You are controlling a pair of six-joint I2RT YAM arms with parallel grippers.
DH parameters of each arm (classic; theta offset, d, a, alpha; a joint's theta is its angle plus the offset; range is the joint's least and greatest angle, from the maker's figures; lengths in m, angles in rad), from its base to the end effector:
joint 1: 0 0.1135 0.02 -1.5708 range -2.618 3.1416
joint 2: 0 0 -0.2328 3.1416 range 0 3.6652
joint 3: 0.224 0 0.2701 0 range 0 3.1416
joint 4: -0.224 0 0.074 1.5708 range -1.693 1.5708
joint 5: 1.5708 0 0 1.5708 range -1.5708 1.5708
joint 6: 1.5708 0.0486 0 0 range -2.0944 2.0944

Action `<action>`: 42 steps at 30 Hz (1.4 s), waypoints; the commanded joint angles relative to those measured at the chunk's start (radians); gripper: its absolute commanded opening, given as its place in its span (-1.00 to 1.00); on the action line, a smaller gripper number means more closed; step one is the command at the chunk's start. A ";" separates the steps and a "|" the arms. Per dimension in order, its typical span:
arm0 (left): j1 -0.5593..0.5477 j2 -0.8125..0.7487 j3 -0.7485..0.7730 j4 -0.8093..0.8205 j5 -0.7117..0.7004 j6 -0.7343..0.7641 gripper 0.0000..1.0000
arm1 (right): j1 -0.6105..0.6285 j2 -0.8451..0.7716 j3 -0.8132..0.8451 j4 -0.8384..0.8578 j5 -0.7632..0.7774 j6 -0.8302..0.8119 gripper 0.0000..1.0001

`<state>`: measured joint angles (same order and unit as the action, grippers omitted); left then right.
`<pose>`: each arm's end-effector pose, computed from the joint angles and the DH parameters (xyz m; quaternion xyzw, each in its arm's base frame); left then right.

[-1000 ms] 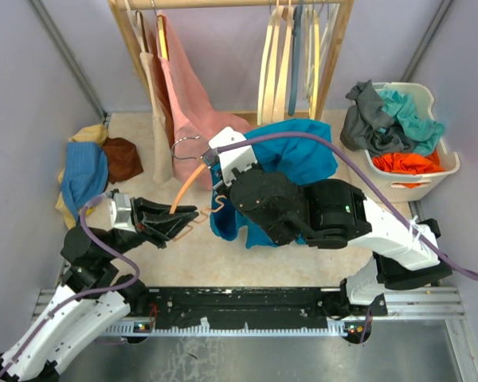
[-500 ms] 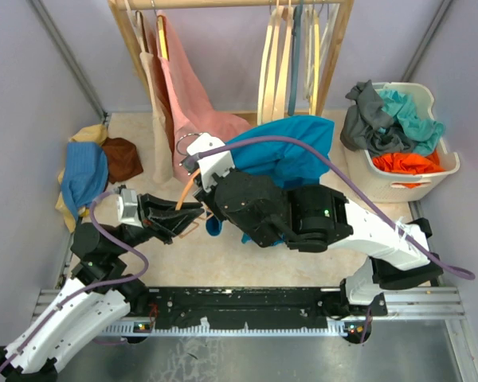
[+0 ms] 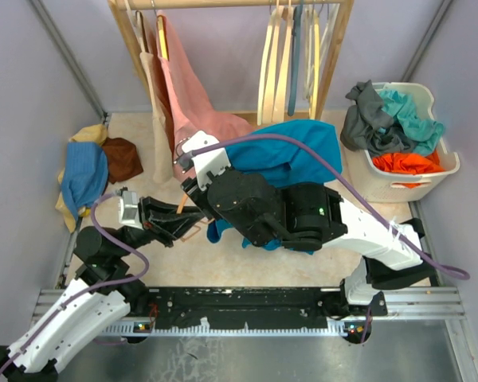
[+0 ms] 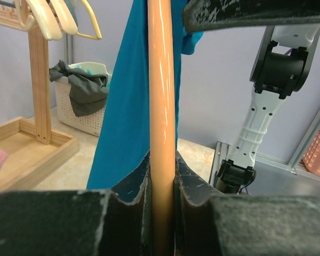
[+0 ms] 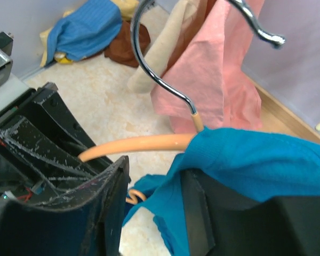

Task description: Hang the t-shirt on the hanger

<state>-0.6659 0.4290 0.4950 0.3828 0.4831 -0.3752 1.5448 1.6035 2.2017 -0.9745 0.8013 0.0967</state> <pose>0.1218 -0.1244 0.3384 0.2752 0.4818 -0.5193 0.6500 0.0430 0.3107 0.5044 -0.3401 0.7157 0.1590 0.5890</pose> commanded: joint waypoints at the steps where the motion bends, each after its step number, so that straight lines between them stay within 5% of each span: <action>1: -0.001 -0.032 -0.018 0.142 -0.011 -0.043 -1.00 | 0.012 0.002 0.087 -0.048 -0.006 0.019 -0.11; 19: -0.001 -0.022 -0.045 0.163 -0.035 -0.062 -1.00 | 0.021 -0.150 -0.008 0.115 -0.136 0.012 -0.02; 26: -0.001 -0.008 -0.045 0.176 -0.031 -0.066 -1.00 | 0.021 -0.146 -0.021 0.125 0.065 -0.037 0.01; 42: -0.001 0.001 -0.029 0.159 -0.032 -0.053 -1.00 | 0.029 0.040 0.127 0.153 0.213 -0.227 0.18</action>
<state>-0.6659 0.4431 0.4419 0.4488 0.4648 -0.4305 1.5646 1.6508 2.2669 -0.8791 0.9306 -0.0505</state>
